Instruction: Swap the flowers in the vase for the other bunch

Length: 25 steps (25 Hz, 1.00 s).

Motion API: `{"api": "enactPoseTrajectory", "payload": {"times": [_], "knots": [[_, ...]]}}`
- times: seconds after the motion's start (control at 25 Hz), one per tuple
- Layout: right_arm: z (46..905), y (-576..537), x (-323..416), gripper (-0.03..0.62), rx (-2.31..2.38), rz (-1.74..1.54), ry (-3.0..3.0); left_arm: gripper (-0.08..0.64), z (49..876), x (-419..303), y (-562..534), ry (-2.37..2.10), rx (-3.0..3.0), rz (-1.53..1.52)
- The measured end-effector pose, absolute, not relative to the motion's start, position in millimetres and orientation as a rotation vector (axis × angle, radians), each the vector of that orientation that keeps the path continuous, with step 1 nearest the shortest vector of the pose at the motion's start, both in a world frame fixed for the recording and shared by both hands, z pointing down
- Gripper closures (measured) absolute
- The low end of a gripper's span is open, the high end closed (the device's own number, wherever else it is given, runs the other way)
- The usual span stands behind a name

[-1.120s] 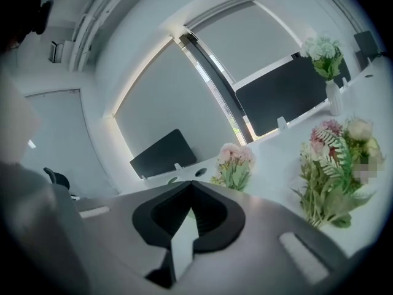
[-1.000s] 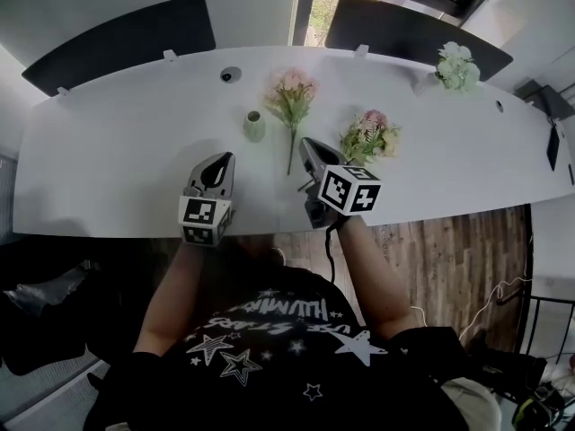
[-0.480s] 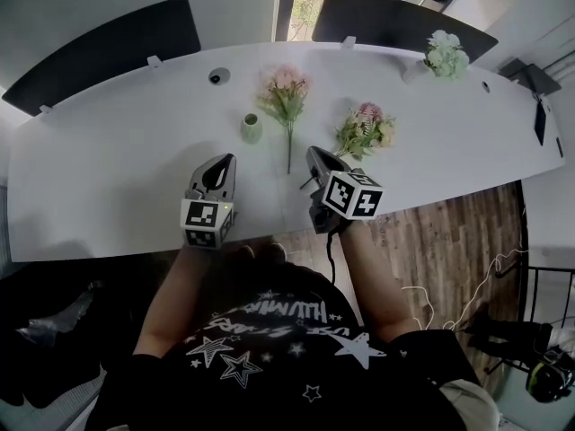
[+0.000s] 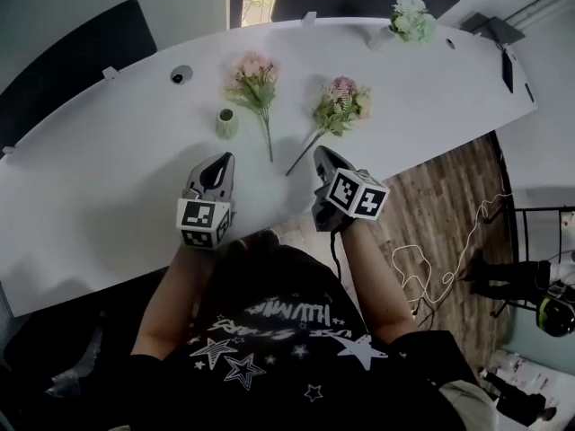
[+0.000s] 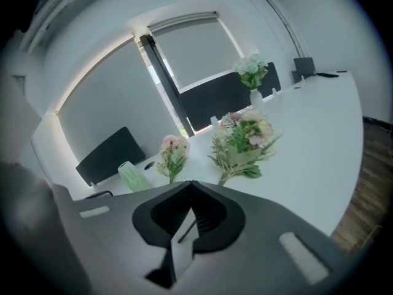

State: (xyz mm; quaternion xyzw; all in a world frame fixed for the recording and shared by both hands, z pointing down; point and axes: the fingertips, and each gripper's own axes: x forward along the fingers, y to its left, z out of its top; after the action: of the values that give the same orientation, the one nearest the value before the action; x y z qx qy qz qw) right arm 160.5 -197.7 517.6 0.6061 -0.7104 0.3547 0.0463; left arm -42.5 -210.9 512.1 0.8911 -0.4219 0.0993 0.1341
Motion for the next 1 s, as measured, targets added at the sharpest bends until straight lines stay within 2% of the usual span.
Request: {"api": "enactPoseTrajectory", "payload": {"times": [0.36,0.64,1.0], "knots": [[539,-187,211,0.587,2.002,1.347,-2.015,0.553,515,4,-210,-1.113,2.667,0.350],[557,-216,215,0.468,1.834,1.681,-2.106,0.554,510,32,-220,-1.171,2.652,0.379],[575,-248,207,0.448,1.612,1.820,-2.137,0.552,509,38,-236,-1.303,2.606,0.429]]}}
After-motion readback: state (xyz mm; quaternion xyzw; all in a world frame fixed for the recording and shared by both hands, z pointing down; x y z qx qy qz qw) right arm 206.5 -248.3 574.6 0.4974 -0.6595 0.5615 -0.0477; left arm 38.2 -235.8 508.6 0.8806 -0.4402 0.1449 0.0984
